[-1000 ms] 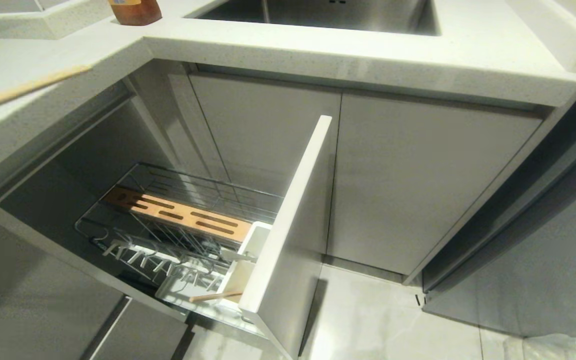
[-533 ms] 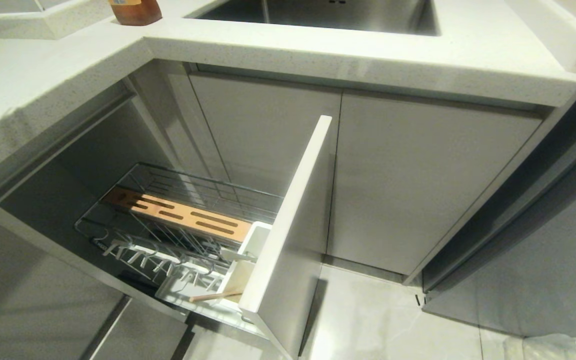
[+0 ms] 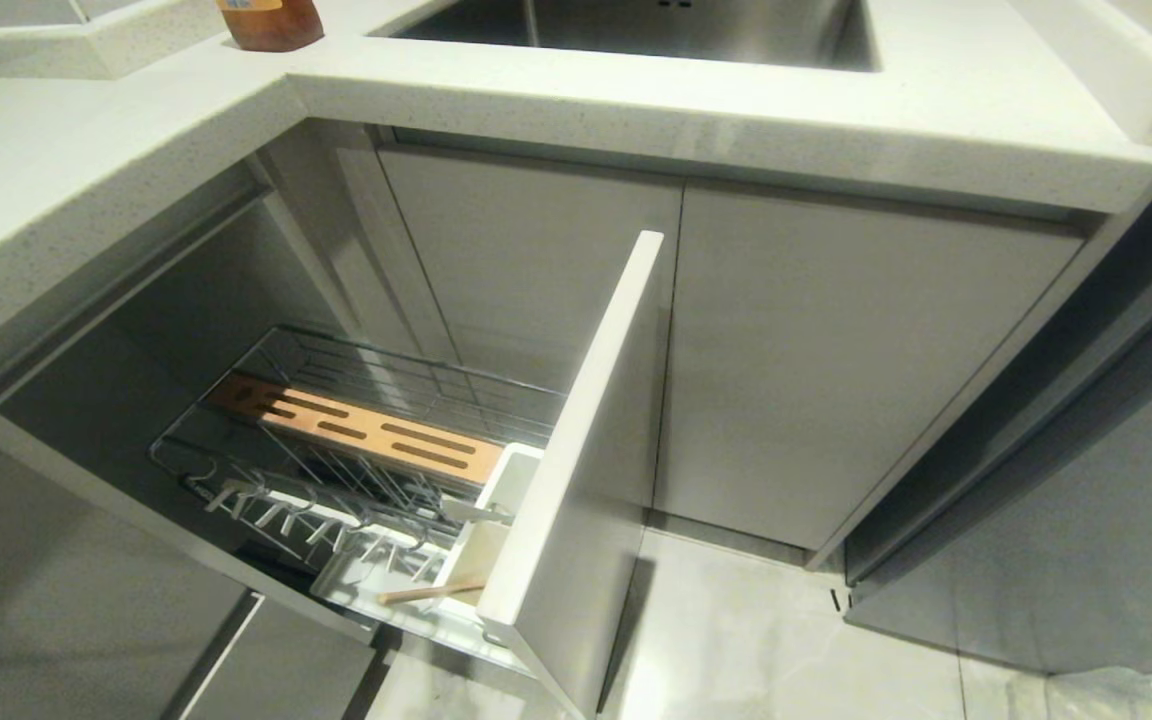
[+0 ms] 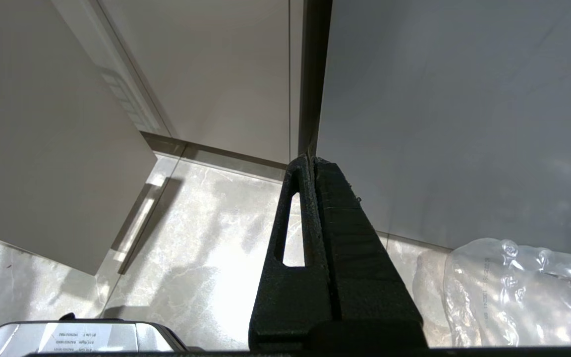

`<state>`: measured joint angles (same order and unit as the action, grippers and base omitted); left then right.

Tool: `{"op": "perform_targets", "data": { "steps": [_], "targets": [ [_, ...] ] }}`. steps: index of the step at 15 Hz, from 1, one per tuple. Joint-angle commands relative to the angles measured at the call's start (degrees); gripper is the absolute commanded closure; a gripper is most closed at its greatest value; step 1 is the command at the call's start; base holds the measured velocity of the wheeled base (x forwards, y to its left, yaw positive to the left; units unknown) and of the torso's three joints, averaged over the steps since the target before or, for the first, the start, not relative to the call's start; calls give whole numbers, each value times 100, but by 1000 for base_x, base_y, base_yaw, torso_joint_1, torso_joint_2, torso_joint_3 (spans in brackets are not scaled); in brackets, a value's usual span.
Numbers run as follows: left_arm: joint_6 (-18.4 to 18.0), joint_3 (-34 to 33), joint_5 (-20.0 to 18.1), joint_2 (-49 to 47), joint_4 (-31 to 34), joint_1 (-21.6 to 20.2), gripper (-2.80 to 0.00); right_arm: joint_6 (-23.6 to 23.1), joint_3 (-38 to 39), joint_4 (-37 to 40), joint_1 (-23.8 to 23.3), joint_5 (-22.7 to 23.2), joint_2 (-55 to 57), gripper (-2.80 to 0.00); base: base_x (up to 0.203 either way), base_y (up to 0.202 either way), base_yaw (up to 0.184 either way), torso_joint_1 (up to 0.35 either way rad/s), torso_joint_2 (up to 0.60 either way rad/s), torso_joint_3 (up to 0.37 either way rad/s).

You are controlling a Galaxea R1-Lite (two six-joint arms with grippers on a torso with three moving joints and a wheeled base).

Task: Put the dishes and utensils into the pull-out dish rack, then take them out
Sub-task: Take the chopsticks out of the cupboard

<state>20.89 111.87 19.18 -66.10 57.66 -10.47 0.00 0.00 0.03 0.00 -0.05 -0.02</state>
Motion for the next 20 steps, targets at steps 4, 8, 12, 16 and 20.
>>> {"op": "perform_targets", "data": {
  "steps": [4, 8, 12, 16, 20],
  "targets": [
    [-12, 7, 0, -924, -804, -1187, 0, 0, 0, 5, 0, -3, 2, 0, 0, 0, 0, 0, 0, 0],
    [-153, 13, -2, -1317, -1167, -1669, 0, 0, 0, -3, 0, 4, 2, 0, 0, 0, 0, 0, 0, 0],
    [-407, 28, -2, -1514, -1231, -2070, 0, 0, 0, 5, 0, -3, 2, 0, 0, 0, 0, 0, 0, 0],
    [-659, 71, 7, -1748, -1216, -2367, 0, 0, 0, 5, 0, 5, 2, 0, 0, 0, 0, 0, 0, 0],
    [-754, 63, 15, -1865, -1187, -2451, 0, 0, 0, -1, 0, -1, 2, 0, 0, 0, 0, 0, 0, 0]
  ]
}}
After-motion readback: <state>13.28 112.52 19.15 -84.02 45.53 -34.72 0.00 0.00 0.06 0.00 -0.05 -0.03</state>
